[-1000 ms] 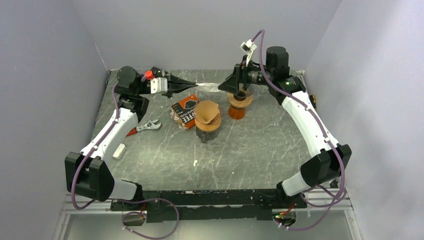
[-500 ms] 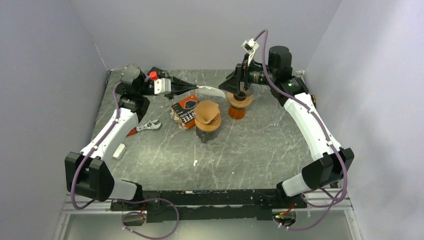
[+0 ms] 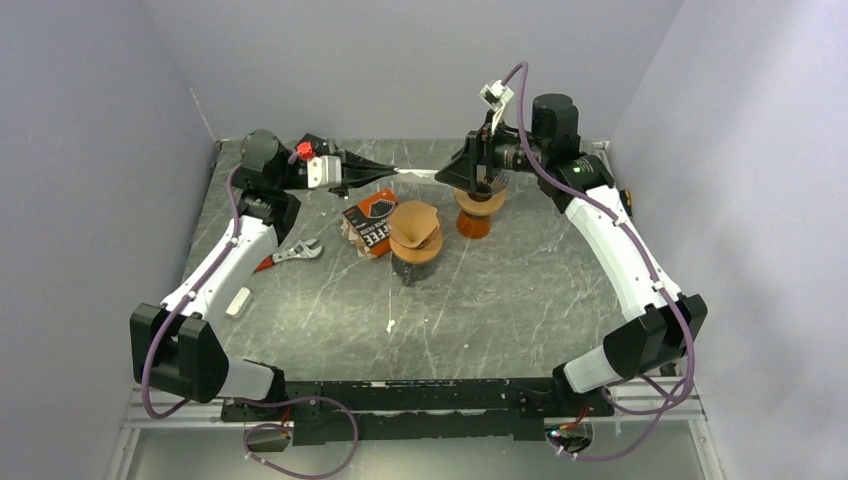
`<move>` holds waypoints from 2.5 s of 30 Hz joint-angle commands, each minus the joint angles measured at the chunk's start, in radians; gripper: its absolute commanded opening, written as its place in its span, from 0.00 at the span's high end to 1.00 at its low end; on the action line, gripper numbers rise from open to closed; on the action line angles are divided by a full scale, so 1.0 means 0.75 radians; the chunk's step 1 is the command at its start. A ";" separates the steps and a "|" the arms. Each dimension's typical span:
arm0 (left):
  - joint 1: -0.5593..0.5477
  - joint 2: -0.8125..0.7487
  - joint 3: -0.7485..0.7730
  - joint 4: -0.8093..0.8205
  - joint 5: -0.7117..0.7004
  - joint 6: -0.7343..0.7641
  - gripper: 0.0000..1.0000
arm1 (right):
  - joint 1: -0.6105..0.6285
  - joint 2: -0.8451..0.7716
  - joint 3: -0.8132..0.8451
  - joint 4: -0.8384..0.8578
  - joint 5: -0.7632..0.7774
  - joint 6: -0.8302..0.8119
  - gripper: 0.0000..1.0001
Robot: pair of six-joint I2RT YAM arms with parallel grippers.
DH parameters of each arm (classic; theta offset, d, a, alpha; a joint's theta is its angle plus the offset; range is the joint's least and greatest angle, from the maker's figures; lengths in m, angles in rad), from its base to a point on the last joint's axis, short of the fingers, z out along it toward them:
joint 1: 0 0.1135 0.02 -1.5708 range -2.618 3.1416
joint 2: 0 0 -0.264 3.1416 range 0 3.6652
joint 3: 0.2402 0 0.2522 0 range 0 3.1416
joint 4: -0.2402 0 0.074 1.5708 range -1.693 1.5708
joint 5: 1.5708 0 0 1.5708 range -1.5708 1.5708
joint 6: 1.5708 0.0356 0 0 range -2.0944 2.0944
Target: Place the coffee filter in the dripper
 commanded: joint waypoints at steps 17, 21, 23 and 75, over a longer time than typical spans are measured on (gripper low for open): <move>-0.043 0.043 0.031 0.139 -0.198 -0.252 1.00 | 0.067 -0.085 0.003 0.043 -0.019 -0.106 0.21; -0.045 0.048 0.017 0.182 -0.190 -0.269 1.00 | 0.068 -0.098 -0.005 0.033 0.041 -0.111 0.18; -0.046 0.054 0.005 0.241 -0.186 -0.317 1.00 | 0.067 -0.095 -0.006 0.037 0.052 -0.108 0.21; -0.042 0.324 0.590 -0.897 -1.119 -0.514 0.00 | -0.256 0.095 0.327 -0.364 0.536 0.218 1.00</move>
